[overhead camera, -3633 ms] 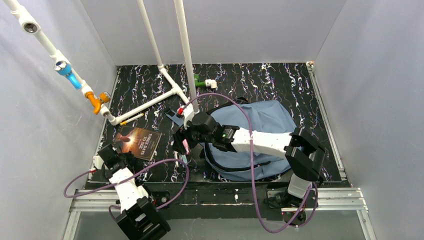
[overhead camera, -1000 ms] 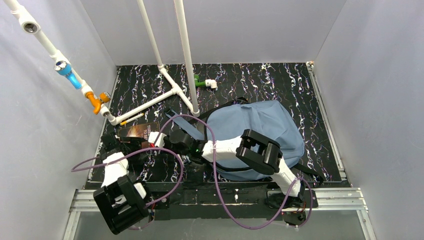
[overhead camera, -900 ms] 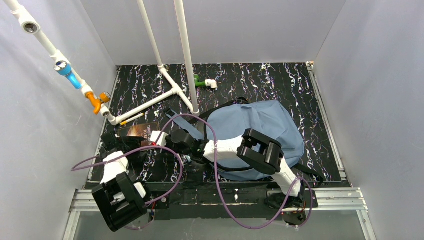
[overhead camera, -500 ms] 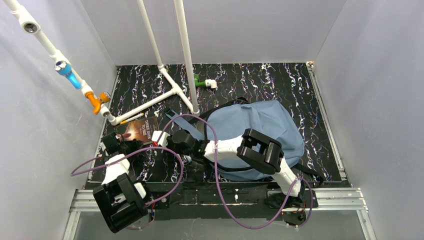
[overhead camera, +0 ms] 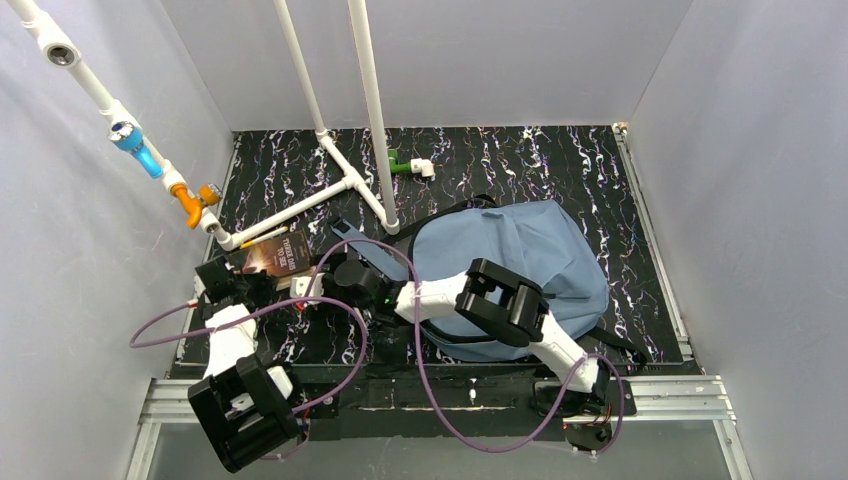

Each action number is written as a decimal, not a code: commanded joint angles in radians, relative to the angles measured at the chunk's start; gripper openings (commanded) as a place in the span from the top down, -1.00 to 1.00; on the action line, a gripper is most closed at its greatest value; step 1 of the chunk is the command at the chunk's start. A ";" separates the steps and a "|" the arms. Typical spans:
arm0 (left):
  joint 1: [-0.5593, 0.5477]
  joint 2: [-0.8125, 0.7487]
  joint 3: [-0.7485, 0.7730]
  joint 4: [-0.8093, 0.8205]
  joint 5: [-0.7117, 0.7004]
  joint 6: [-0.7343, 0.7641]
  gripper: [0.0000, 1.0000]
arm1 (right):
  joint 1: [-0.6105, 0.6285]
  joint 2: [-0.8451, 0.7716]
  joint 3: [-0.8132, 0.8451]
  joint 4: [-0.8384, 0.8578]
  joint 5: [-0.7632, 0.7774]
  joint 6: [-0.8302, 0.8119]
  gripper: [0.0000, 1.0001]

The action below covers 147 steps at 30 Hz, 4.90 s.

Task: Pack the student bag
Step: Pick up the book from the center of the board.

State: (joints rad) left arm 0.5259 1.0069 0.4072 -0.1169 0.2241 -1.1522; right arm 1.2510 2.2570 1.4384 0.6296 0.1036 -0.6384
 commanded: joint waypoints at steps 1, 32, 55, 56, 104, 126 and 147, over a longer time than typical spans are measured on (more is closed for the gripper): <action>-0.003 0.009 0.044 -0.031 -0.015 0.028 1.00 | -0.018 0.073 0.140 -0.026 -0.026 -0.182 -0.97; -0.029 -0.024 0.085 -0.199 0.021 0.055 0.10 | -0.057 0.269 0.466 -0.202 -0.073 -0.215 0.97; -0.102 -0.046 0.051 -0.181 0.007 0.069 0.35 | 0.010 -0.001 0.168 -0.195 -0.035 -0.076 0.97; -0.102 -0.058 0.051 -0.187 0.008 0.080 0.42 | 0.013 -0.006 0.166 -0.206 -0.025 -0.061 0.97; -0.110 -0.188 0.369 -0.466 0.321 0.222 1.00 | -0.283 -0.227 -0.064 -0.163 -0.368 2.152 -0.97; -0.151 -0.225 0.424 -0.505 0.323 0.260 1.00 | -0.305 -0.182 0.029 -0.355 -0.313 1.700 -0.97; -0.178 -0.281 0.318 -0.469 0.369 0.251 1.00 | -0.268 -0.155 -0.134 -0.044 -0.190 1.708 -0.97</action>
State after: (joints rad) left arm 0.3573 0.7589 0.7387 -0.6231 0.5247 -0.9085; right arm 0.9661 2.1365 1.3556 0.4534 -0.1474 1.0813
